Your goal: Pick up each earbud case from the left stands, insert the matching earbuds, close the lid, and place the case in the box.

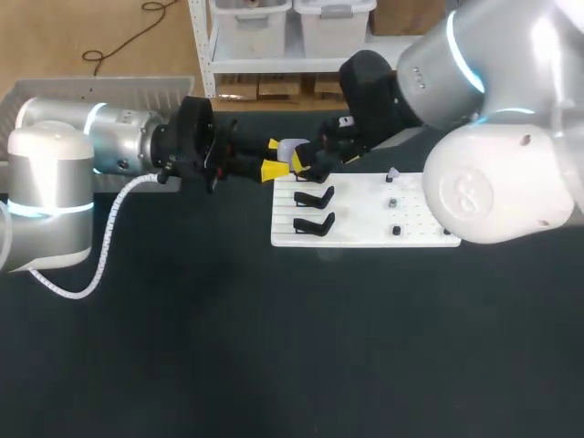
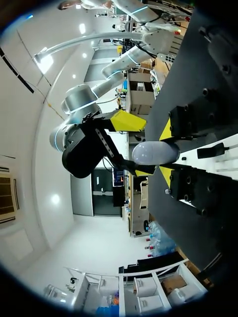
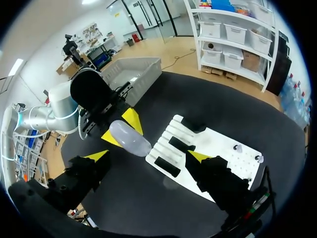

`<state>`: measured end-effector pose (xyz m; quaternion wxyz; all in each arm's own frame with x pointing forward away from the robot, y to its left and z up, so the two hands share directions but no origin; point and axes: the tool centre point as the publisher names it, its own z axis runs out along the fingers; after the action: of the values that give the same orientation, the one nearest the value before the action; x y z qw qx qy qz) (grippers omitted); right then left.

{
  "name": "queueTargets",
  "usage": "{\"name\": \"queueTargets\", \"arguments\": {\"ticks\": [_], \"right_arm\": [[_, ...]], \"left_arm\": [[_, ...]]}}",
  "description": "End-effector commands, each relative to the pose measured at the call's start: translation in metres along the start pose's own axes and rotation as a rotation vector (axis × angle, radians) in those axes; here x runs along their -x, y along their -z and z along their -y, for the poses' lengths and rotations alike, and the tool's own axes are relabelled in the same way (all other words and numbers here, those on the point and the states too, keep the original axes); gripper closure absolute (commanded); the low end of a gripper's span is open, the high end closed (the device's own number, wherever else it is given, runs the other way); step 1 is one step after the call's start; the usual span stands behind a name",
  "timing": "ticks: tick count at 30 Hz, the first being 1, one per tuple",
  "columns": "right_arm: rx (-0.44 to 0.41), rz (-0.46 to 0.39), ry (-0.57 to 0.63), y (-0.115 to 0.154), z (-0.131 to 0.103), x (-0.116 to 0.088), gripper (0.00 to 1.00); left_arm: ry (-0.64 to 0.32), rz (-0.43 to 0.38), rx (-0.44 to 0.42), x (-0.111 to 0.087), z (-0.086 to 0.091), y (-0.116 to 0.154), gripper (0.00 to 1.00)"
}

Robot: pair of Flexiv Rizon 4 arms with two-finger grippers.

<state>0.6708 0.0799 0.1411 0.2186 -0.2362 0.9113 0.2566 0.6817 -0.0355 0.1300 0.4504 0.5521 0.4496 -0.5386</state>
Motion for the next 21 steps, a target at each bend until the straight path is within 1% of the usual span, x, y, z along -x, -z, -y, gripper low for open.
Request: {"name": "queueTargets", "arguments": {"ticks": [1, 12, 21], "right_arm": [[-0.005, -0.005, -0.005, -0.002, 0.001, 0.003, 0.0], [-0.013, -0.004, -0.02, -0.003, 0.008, 0.007, 0.0], [-0.036, 0.033, -0.022, 0.003, 0.011, 0.019, 0.0]], "left_arm": [[-0.003, 0.001, 0.005, 0.0, 0.002, 0.0, 1.0], [-0.003, 0.001, 0.005, 0.0, 0.002, 0.0, 1.0], [-0.003, 0.001, 0.005, 0.0, 0.002, 0.0, 1.0]]}}
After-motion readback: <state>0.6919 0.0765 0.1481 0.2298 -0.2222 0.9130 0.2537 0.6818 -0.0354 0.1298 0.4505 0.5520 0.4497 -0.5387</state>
